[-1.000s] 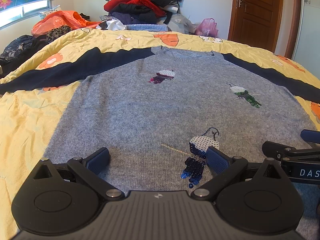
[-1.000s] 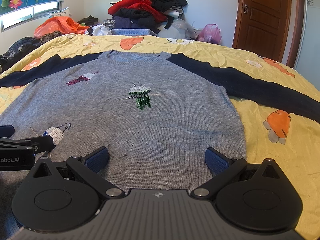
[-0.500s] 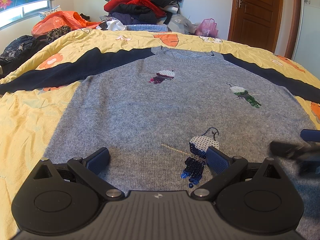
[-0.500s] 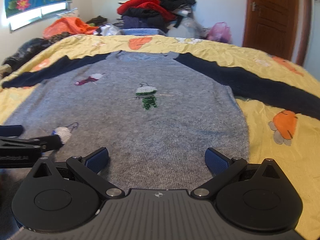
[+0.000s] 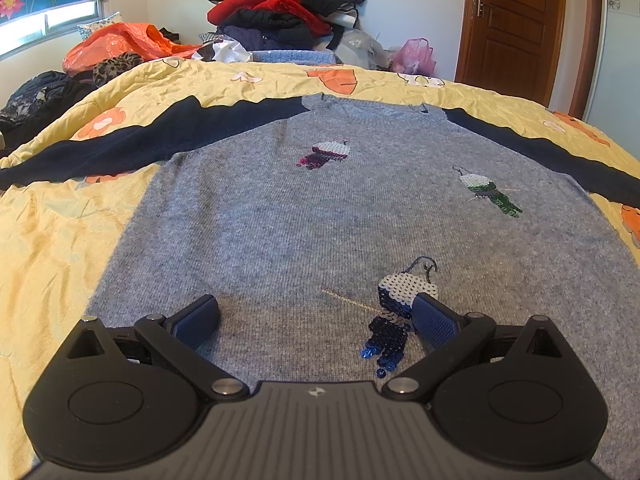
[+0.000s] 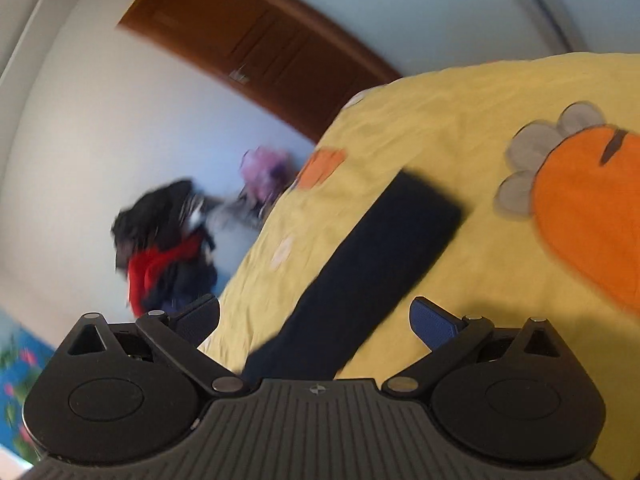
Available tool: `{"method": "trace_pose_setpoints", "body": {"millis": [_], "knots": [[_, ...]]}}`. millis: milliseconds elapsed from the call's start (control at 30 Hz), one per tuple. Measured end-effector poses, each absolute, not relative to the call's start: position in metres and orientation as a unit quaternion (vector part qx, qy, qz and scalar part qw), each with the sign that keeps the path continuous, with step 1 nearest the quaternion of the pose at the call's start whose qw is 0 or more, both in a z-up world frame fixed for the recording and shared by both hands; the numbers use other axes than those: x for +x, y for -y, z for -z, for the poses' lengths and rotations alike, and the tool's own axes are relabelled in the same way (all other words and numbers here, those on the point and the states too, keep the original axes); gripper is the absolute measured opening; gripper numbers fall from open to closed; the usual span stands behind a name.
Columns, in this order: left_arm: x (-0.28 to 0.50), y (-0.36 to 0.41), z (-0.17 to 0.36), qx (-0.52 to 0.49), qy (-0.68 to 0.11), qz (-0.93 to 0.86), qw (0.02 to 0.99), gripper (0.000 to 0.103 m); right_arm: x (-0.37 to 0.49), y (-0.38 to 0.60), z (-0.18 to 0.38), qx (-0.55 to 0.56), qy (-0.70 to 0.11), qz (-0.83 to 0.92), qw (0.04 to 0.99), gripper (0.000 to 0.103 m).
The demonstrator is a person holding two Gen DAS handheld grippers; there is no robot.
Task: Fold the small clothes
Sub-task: 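Grasp the navy sleeve cuff with the right gripper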
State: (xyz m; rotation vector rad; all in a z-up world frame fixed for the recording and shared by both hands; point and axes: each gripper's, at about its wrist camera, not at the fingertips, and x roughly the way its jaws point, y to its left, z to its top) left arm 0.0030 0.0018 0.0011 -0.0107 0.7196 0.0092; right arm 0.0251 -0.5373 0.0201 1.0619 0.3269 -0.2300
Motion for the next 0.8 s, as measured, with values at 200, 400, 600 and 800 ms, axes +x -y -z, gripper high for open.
{"method": "trace_pose_setpoints", "body": {"millis": [200, 400, 600, 800], "knots": [[0.003, -0.002, -0.001, -0.005, -0.352, -0.004, 0.936, 0.103, 0.044, 0.56, 0.011, 0.533, -0.16, 0.138, 0.819, 0.1], [0.003, -0.002, -0.001, -0.005, -0.352, -0.004, 0.936, 0.103, 0.056, 0.576, 0.001, 0.495, -0.164, 0.14, 0.842, 0.099], [0.003, -0.002, -0.001, -0.005, -0.352, -0.004, 0.936, 0.103, 0.065, 0.566, -0.001, 0.424, -0.168, 0.157, 0.876, 0.096], [0.003, -0.002, -0.001, -0.006, -0.351, -0.004, 0.936, 0.103, 0.082, 0.574, 0.008, 0.401, -0.196, 0.189, 0.875, 0.02]]}}
